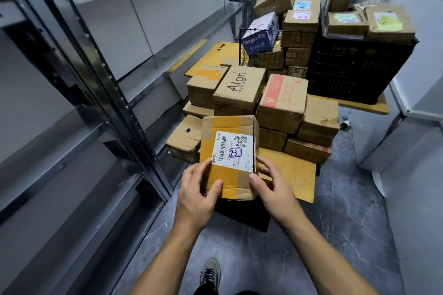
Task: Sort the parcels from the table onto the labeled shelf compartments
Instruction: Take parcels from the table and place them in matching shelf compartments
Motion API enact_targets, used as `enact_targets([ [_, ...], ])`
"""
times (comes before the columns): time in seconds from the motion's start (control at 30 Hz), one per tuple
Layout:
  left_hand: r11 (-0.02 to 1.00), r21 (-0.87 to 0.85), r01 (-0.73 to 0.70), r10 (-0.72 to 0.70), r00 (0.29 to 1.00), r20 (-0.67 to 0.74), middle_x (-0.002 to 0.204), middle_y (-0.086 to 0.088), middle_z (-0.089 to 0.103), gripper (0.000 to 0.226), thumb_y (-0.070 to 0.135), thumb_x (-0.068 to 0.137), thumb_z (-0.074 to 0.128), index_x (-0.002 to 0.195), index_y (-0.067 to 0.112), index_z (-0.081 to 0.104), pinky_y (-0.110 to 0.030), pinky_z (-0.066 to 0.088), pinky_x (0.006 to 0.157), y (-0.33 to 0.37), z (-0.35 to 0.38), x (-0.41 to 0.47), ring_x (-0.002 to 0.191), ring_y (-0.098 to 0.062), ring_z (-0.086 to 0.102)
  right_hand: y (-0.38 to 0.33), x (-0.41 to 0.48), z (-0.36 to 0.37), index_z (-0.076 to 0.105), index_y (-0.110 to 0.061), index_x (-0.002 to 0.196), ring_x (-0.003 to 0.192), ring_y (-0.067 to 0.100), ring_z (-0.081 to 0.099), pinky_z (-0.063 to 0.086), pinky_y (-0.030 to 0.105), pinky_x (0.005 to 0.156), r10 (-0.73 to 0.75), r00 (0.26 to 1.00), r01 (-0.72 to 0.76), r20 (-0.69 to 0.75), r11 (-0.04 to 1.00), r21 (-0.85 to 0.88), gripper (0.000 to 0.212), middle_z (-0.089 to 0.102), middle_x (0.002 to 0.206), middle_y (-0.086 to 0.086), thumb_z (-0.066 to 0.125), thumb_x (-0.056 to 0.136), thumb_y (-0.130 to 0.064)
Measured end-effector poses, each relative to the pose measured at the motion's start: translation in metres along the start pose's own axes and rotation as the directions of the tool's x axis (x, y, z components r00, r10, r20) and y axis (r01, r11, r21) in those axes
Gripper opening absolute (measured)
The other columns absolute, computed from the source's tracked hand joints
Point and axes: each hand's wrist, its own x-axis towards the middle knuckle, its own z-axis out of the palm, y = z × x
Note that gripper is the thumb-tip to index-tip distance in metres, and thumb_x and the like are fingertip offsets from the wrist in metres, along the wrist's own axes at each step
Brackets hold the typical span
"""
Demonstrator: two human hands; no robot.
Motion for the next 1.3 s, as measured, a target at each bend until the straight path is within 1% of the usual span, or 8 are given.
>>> enact_targets([
  [0.2, 0.999, 0.042, 0.004, 0.001, 0.994, -0.113, 0.133, 0.009, 0.042, 0.058, 0.027, 0.086, 0.070, 0.132, 0.051, 0.044, -0.004, 0.038, 0.090, -0.012, -0.034, -0.022, 0.118, 0.013, 0.041, -0.009, 0.004, 0.046, 0.023, -0.079, 0.120, 0.124, 0.015, 0.057, 0.051, 0.051, 0.102, -0.023, 0.996, 0.022, 0.083, 1.000, 0.004, 0.073, 0.049, 0.121, -0.032, 0.076, 0.081, -0.049],
  [0.33, 0.994, 0.091, 0.068, -0.045, 0.972, -0.229, 0.135, 0.008, 0.041, 0.055, 0.032, 0.085, 0.067, 0.132, 0.049, 0.044, 0.001, 0.030, 0.091, -0.026, -0.067, -0.040, 0.119, 0.016, 0.038, -0.021, 0.007, 0.087, 0.028, -0.057, 0.141, 0.125, 0.009, 0.053, 0.048, 0.048, 0.107, -0.052, 0.978, 0.049, 0.201, 0.999, 0.019, 0.080, 0.054, 0.135, -0.019, 0.079, 0.085, -0.030],
  [0.47, 0.977, 0.150, 0.151, -0.097, 0.943, -0.319, 0.133, 0.016, 0.036, 0.058, 0.031, 0.088, 0.070, 0.134, 0.054, 0.042, 0.000, 0.033, 0.087, -0.043, -0.103, -0.066, 0.117, 0.010, 0.040, -0.033, 0.003, 0.137, 0.033, -0.049, 0.140, 0.125, 0.012, 0.056, 0.050, 0.045, 0.105, -0.091, 0.963, 0.092, 0.254, 0.996, 0.008, 0.077, 0.056, 0.138, -0.009, 0.082, 0.082, -0.033],
  [0.67, 0.944, 0.163, 0.286, -0.184, 0.870, -0.458, 0.135, 0.011, 0.037, 0.056, 0.028, 0.089, 0.069, 0.139, 0.038, 0.045, 0.002, 0.032, 0.087, -0.065, -0.159, -0.100, 0.117, 0.001, 0.041, -0.050, -0.005, 0.217, 0.033, -0.071, 0.122, 0.112, 0.001, 0.059, 0.050, 0.046, 0.103, -0.154, 0.914, 0.181, 0.375, 0.983, -0.038, 0.070, 0.057, 0.111, -0.037, 0.080, 0.082, -0.038],
  [1.0, 0.891, 0.217, 0.399, -0.203, 0.778, -0.595, 0.138, 0.005, 0.045, 0.056, 0.034, 0.087, 0.059, 0.141, 0.026, 0.047, -0.008, 0.026, 0.104, -0.103, -0.307, -0.166, 0.124, 0.000, 0.040, -0.087, -0.047, 0.375, 0.042, -0.060, 0.133, 0.114, 0.001, 0.060, 0.050, 0.046, 0.102, -0.211, 0.823, 0.190, 0.528, 0.977, 0.094, 0.070, 0.067, 0.120, -0.022, 0.079, 0.077, -0.041],
  [1.1, 0.805, 0.337, 0.488, -0.196, 0.756, -0.625, 0.136, 0.007, 0.046, 0.052, 0.036, 0.090, 0.056, 0.140, 0.025, 0.048, -0.026, 0.034, 0.104, -0.120, -0.358, -0.192, 0.122, -0.004, 0.039, -0.098, -0.059, 0.422, 0.039, -0.059, 0.135, 0.114, -0.006, 0.057, 0.048, 0.038, 0.103, -0.243, 0.784, 0.228, 0.571, 0.969, 0.100, 0.069, 0.062, 0.122, -0.026, 0.079, 0.083, -0.038],
  [1.23, 0.503, 0.621, 0.601, -0.236, 0.786, -0.571, 0.140, 0.002, 0.044, 0.055, 0.040, 0.092, 0.052, 0.144, 0.029, 0.039, -0.040, 0.035, 0.105, -0.139, -0.416, -0.218, 0.127, -0.019, 0.039, -0.115, -0.071, 0.475, 0.034, -0.069, 0.126, 0.100, -0.029, 0.050, 0.041, 0.010, 0.084, -0.285, 0.757, 0.285, 0.588, 0.954, 0.095, 0.068, 0.056, 0.109, -0.038, 0.078, 0.085, -0.035],
  [1.3, 0.399, 0.671, 0.624, -0.304, 0.781, -0.545, 0.145, 0.001, 0.039, 0.057, 0.044, 0.093, 0.047, 0.146, 0.032, 0.032, -0.040, 0.030, 0.109, -0.148, -0.437, -0.226, 0.131, -0.021, 0.035, -0.123, -0.077, 0.497, 0.036, -0.062, 0.132, 0.099, -0.029, 0.051, 0.045, 0.016, 0.088, -0.293, 0.743, 0.287, 0.602, 0.952, 0.109, 0.069, 0.056, 0.108, -0.036, 0.078, 0.086, -0.032],
])
